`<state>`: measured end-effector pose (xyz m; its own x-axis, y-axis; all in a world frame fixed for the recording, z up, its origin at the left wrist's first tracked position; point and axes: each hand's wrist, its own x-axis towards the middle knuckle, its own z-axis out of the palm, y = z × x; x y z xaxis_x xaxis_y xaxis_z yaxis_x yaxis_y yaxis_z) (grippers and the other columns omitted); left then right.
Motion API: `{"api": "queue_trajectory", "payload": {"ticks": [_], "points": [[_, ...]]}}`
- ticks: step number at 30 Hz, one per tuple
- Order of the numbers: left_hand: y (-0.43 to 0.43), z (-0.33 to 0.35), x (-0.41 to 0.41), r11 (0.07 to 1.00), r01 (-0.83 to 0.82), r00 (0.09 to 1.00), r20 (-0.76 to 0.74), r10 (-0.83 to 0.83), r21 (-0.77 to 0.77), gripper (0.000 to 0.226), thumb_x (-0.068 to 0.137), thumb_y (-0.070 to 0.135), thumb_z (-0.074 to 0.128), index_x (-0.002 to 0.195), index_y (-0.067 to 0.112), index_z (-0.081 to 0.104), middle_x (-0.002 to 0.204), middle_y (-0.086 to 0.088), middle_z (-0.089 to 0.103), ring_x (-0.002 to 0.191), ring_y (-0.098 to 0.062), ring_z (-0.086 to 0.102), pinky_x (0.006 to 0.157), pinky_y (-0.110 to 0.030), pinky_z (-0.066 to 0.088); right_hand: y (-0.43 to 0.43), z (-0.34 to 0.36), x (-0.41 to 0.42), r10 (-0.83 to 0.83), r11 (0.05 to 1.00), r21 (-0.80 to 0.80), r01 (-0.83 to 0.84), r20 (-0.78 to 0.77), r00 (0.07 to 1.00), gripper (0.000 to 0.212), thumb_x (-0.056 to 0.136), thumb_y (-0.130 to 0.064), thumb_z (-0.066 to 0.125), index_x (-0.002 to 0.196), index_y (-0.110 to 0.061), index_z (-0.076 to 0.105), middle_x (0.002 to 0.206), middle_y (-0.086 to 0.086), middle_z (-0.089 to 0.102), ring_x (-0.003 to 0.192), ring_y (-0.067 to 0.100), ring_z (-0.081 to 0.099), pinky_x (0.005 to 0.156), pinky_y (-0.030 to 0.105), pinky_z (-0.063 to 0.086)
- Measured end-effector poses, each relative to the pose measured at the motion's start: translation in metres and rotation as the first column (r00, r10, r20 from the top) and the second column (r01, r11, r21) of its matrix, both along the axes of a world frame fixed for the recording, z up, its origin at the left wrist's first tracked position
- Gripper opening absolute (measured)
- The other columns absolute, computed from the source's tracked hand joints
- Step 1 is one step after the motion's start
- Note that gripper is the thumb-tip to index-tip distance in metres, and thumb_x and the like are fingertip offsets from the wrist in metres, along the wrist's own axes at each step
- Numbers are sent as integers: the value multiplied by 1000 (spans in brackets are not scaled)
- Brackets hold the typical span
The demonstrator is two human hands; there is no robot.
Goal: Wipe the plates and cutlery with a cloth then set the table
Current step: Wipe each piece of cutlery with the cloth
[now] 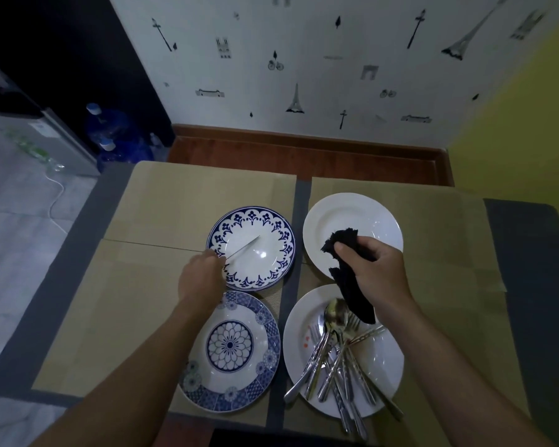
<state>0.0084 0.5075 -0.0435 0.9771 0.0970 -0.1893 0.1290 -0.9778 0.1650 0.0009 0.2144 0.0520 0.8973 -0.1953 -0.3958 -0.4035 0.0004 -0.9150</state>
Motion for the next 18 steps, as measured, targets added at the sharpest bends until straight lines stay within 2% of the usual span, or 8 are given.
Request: {"api": "queue_trajectory", "payload": {"ticks": [2, 6, 9, 14, 18], "points": [[0, -1, -2, 998, 50, 998, -29, -49, 40, 26, 82, -2, 61, 103, 6, 73, 102, -12, 66, 88, -32, 61, 70, -38, 51, 2, 0, 1, 2, 1000, -4, -2, -6, 1000, 8, 92, -19, 77, 99, -21, 80, 90, 2, 80, 91, 33, 76, 84, 55, 63], [-5, 5, -5, 990, 80, 995, -73, -72, 112, 29, 91, 5, 54, 116, 11, 68, 112, -8, 64, 98, -28, 58, 75, -37, 49, 4, -2, 2, 9, 1000, -16, -9, -4, 1000, 8, 92, -20, 77, 98, -24, 79, 88, -4, 80, 88, 25, 77, 81, 44, 65], [-9, 8, -6, 990, 81, 993, -96, -70, 118, 32, 94, 8, 52, 122, 12, 66, 113, -7, 63, 101, -26, 58, 78, -37, 50, 4, -2, 1, 22, 999, -34, -22, -9, 1000, 10, 91, -23, 78, 101, -23, 79, 89, -5, 80, 86, 20, 76, 85, 46, 64], [-10, 11, -6, 995, 51, 994, -96, -42, 91, 31, 93, 12, 50, 118, 14, 68, 105, -6, 63, 97, -24, 58, 78, -38, 54, -3, 4, -5, 11, 1000, 15, -11, -9, 1000, 8, 92, -19, 77, 98, -23, 79, 90, 0, 80, 90, 26, 77, 83, 44, 64], [-12, 16, -6, 993, 55, 990, -132, -41, 102, 26, 94, 14, 52, 116, 13, 66, 109, -5, 63, 100, -24, 57, 81, -37, 52, -14, 9, -12, -6, 1000, 21, 6, -7, 1000, 10, 91, -18, 78, 101, -18, 81, 90, 2, 81, 89, 25, 77, 84, 44, 64]]}}
